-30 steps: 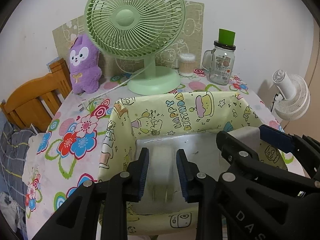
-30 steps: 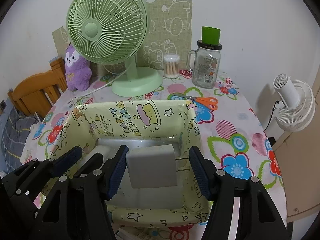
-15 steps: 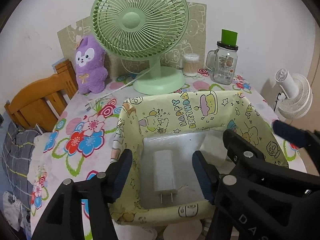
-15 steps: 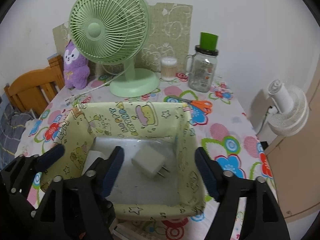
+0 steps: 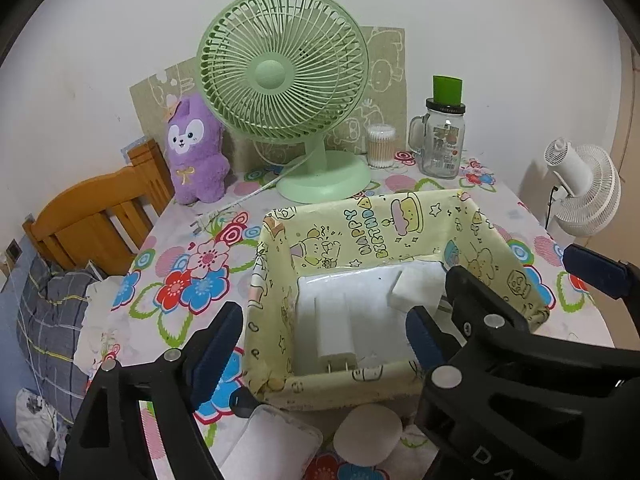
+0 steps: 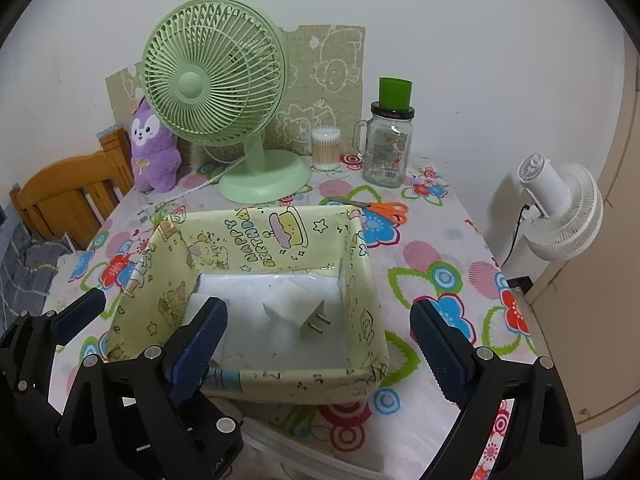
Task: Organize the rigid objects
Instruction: 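Lower the charger into the box and open the right gripper, then withdraw the right tool from the box back toward the remaining objects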
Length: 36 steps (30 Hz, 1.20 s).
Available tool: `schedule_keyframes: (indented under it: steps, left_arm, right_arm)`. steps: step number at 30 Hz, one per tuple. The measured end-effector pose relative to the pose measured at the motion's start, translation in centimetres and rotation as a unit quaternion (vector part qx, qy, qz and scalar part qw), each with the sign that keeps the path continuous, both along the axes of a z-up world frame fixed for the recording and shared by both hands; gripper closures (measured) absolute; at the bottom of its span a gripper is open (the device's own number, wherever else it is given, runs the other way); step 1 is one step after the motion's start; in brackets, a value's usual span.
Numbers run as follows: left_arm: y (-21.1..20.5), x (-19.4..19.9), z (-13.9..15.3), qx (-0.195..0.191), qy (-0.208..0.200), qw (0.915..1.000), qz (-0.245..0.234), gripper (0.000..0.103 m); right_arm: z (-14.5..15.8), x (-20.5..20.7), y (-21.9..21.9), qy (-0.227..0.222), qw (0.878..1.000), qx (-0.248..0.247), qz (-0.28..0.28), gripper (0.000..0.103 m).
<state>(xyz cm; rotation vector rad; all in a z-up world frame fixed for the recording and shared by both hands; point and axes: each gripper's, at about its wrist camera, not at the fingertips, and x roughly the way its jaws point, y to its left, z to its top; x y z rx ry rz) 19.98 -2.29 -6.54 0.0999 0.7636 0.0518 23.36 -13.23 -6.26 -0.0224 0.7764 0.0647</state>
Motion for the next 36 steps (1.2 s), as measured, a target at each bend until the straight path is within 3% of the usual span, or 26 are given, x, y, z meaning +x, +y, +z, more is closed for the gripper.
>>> schedule_keyframes:
  steps: [22, 36]
  left_arm:
    - [-1.1, -5.4, 1.9, 0.002, -0.015, 0.9998, -0.013, 0.017]
    - [-2.0, -8.4, 1.6, 0.006, -0.015, 0.9997, -0.016, 0.016]
  right_arm:
    - [2.2, -5.6, -0.9, -0.020, 1.000, -0.015, 0.009, 0.008]
    - [2.2, -8.8, -1.5, -0.029, 0.999, -0.023, 0.021, 0.008]
